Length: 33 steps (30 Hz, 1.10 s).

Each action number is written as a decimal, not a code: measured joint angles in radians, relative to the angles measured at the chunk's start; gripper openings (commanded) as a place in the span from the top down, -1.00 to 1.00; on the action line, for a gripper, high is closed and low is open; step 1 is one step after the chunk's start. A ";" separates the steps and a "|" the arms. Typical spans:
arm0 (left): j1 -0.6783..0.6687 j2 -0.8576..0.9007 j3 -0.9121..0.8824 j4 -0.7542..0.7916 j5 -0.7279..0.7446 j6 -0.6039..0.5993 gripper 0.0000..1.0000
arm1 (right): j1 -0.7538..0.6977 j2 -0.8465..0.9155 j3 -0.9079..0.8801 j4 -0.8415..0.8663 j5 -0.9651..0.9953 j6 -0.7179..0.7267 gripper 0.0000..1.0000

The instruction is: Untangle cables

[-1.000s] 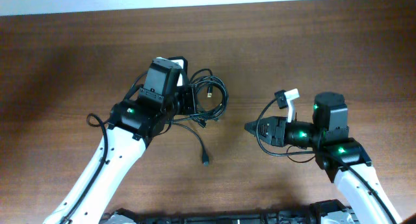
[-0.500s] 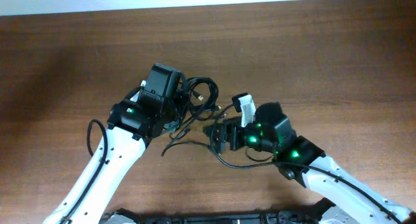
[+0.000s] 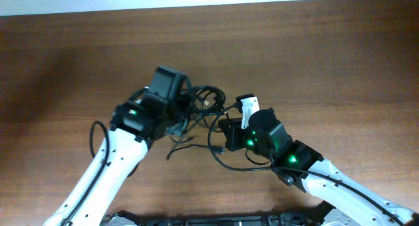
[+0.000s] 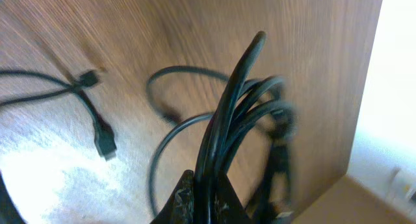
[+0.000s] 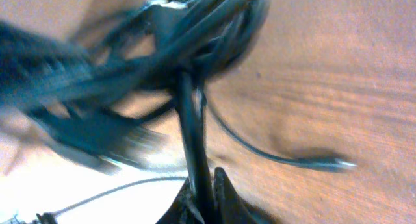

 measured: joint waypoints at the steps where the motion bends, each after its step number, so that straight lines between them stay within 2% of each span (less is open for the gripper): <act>1: 0.025 0.000 0.000 0.000 -0.001 0.000 1.00 | 0.000 -0.001 0.004 -0.066 -0.021 -0.003 0.92; 4: 0.133 0.000 0.000 0.000 -0.025 0.000 1.00 | 0.000 -0.001 -0.001 -0.153 -0.151 -0.052 0.92; 5: 0.141 0.000 0.000 -0.001 -0.026 0.000 1.00 | 0.000 -0.001 -0.001 -0.164 -0.168 -0.061 0.56; 6: 0.143 0.000 0.000 -0.001 -0.026 0.000 1.00 | 0.000 -0.001 -0.001 -0.168 -0.175 -0.067 0.01; 7: 0.143 0.000 0.000 0.000 -0.025 0.009 1.00 | 0.000 -0.001 -0.001 -0.174 -0.176 -0.072 -0.31; 8: 0.143 0.000 0.000 0.008 -0.025 0.043 1.00 | 0.000 -0.001 -0.001 -0.175 -0.173 -0.081 -0.48; 10: 0.143 0.000 0.000 0.018 -0.025 0.202 1.00 | 0.000 -0.001 -0.001 -0.171 -0.153 -0.088 -0.62; 11: 0.143 0.000 0.000 0.026 -0.024 0.333 1.00 | -0.004 -0.001 -0.002 -0.153 -0.148 -0.080 -0.69; 12: 0.143 0.000 0.000 0.037 -0.024 0.489 1.00 | -0.009 -0.001 -0.001 -0.142 -0.143 -0.077 -0.70; 17: 0.143 0.000 0.000 0.047 0.026 0.966 1.00 | -0.098 -0.001 -0.003 0.000 -0.242 -0.007 -0.77; 19: 0.143 0.000 0.000 0.047 0.036 1.100 1.00 | -0.143 -0.001 -0.003 0.003 -0.284 0.052 -0.83; 21: 0.143 0.000 0.000 0.053 0.064 1.179 1.00 | -0.198 -0.001 -0.003 0.013 -0.316 0.129 -0.82; 24: 0.140 0.000 0.000 0.108 0.186 1.257 1.00 | -0.209 -0.001 -0.005 0.093 -0.396 0.181 -0.82; 26: 0.104 0.000 0.000 0.116 0.233 1.274 1.00 | -0.209 -0.001 -0.005 0.110 -0.426 0.189 -0.45; 27: 0.077 0.000 0.000 0.116 0.248 1.281 1.00 | -0.209 -0.001 -0.005 0.111 -0.432 0.194 0.07; 29: 0.031 0.000 0.000 0.117 0.267 1.287 0.95 | -0.209 -0.001 -0.005 0.110 -0.437 0.201 0.92; 30: 0.017 0.000 0.000 0.119 0.267 1.288 0.70 | -0.209 -0.001 -0.005 0.106 -0.437 0.209 0.92; 31: 0.009 0.000 0.000 0.121 0.265 1.288 0.54 | -0.213 -0.001 -0.005 0.106 -0.437 0.213 0.92; 32: 0.008 0.000 0.000 0.121 0.253 1.288 0.13 | -0.214 -0.001 -0.005 0.103 -0.437 0.210 0.92; 33: 0.008 0.000 0.000 0.120 0.221 1.298 -0.14 | -0.214 -0.001 -0.005 0.098 -0.439 0.208 0.92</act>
